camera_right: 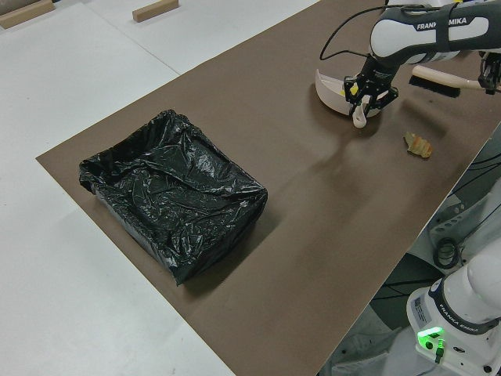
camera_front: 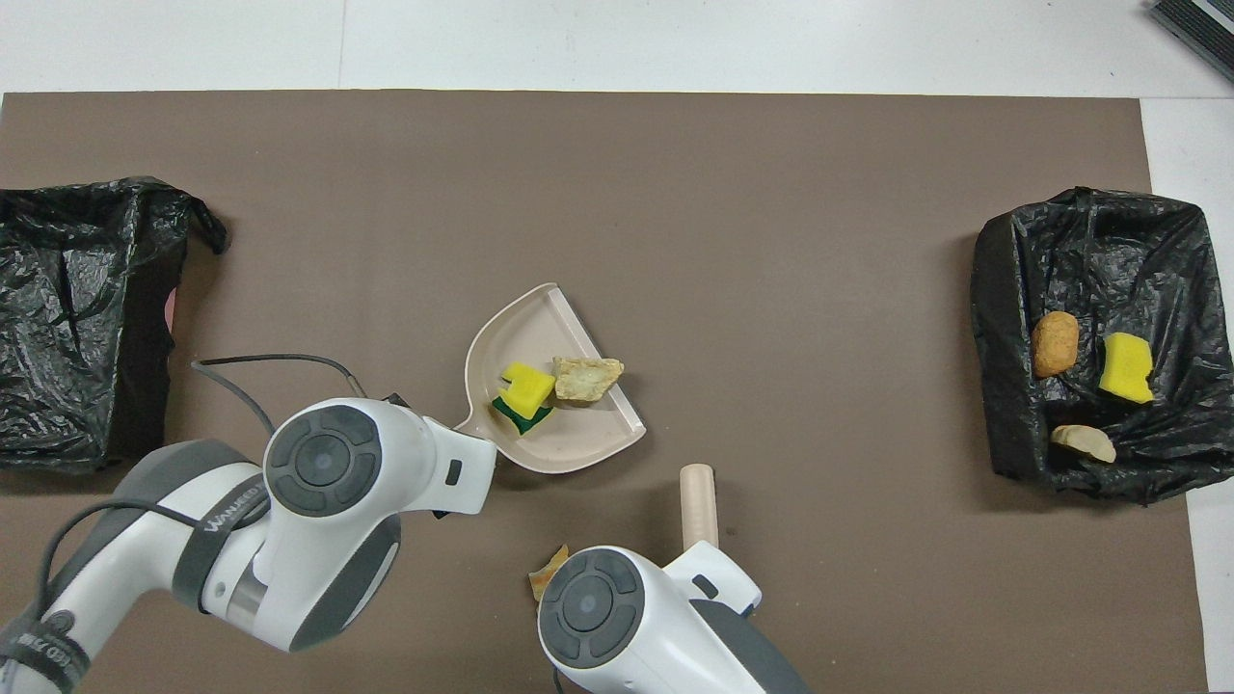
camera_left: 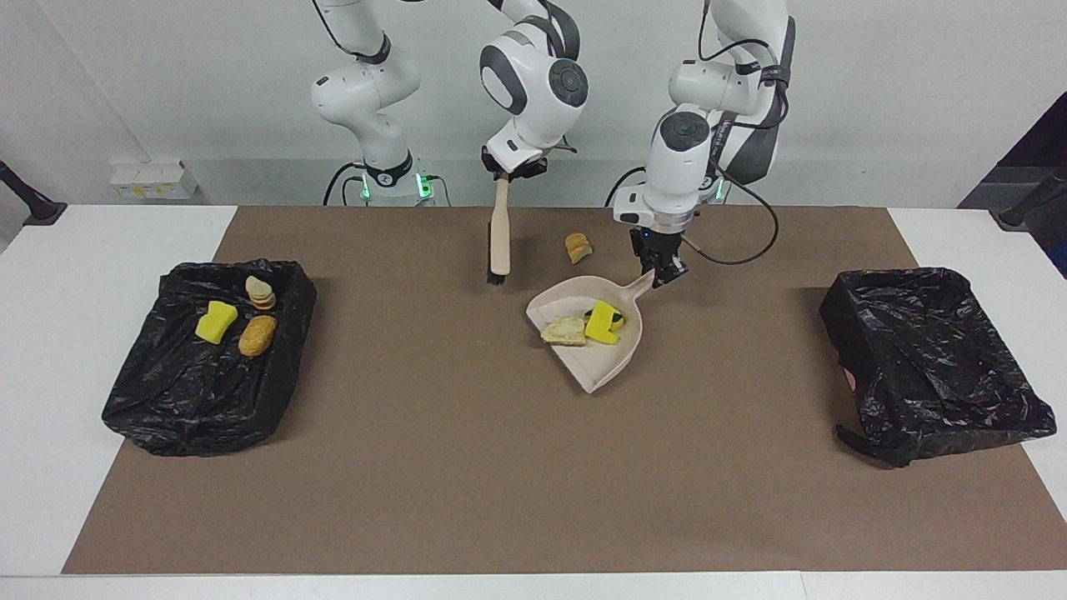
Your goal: Sweep and dump trash in bin
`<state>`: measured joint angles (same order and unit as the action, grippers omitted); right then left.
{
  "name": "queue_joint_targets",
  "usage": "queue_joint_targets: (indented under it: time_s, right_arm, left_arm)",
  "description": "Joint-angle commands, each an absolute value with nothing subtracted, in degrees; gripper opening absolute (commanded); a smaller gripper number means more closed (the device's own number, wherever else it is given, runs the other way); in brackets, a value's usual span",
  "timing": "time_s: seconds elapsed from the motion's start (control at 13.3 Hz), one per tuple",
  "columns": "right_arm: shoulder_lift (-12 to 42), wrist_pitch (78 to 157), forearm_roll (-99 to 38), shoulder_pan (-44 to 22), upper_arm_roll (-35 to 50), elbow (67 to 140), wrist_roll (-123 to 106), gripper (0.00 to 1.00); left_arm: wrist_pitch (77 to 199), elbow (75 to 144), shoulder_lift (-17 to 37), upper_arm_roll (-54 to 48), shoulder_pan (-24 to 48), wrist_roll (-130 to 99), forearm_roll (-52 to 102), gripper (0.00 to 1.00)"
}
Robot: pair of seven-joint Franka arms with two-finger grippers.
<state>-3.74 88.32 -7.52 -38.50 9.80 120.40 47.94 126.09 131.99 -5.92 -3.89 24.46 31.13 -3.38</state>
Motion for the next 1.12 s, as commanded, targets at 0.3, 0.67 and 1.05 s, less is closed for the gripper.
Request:
queue_joint_targets:
  time_s: [0.3,0.67,1.05]
  right_arm:
    - [-5.62,93.68,-14.67,-40.16,10.46,121.02,58.0,0.0]
    - [-4.92,98.17,-16.0,-44.81,10.55,122.86,57.74,0.0]
    - [-1.94,106.24,-19.24,-50.79,10.55,123.66,65.99,0.0]
  left_arm:
    - [112.96,130.61,-11.95,-3.69,11.71,48.58,-3.69,0.0]
    - [110.39,134.46,-16.16,-3.34,5.98,59.03,-3.69,0.0]
    - [111.01,139.39,-20.38,-3.34,4.66,69.67,-6.57,0.0]
